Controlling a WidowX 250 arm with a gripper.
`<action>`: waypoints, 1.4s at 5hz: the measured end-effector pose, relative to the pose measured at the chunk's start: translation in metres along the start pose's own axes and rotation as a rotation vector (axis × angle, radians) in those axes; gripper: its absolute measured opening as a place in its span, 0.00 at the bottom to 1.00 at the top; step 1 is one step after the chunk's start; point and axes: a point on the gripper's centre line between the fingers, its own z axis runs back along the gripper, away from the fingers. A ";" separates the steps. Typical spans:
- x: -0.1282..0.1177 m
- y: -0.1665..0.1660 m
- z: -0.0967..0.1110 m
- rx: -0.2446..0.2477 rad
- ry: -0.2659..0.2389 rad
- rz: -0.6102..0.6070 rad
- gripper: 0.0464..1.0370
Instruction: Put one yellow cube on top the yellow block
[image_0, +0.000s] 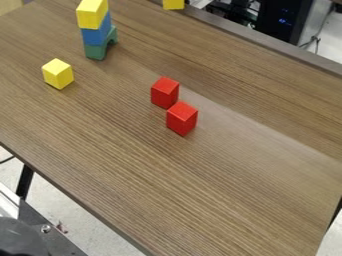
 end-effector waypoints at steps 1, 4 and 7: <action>-0.001 0.017 0.009 0.028 0.002 0.080 0.41; 0.018 0.058 0.032 0.049 -0.005 0.289 0.41; 0.046 0.092 0.023 0.063 0.058 0.362 0.41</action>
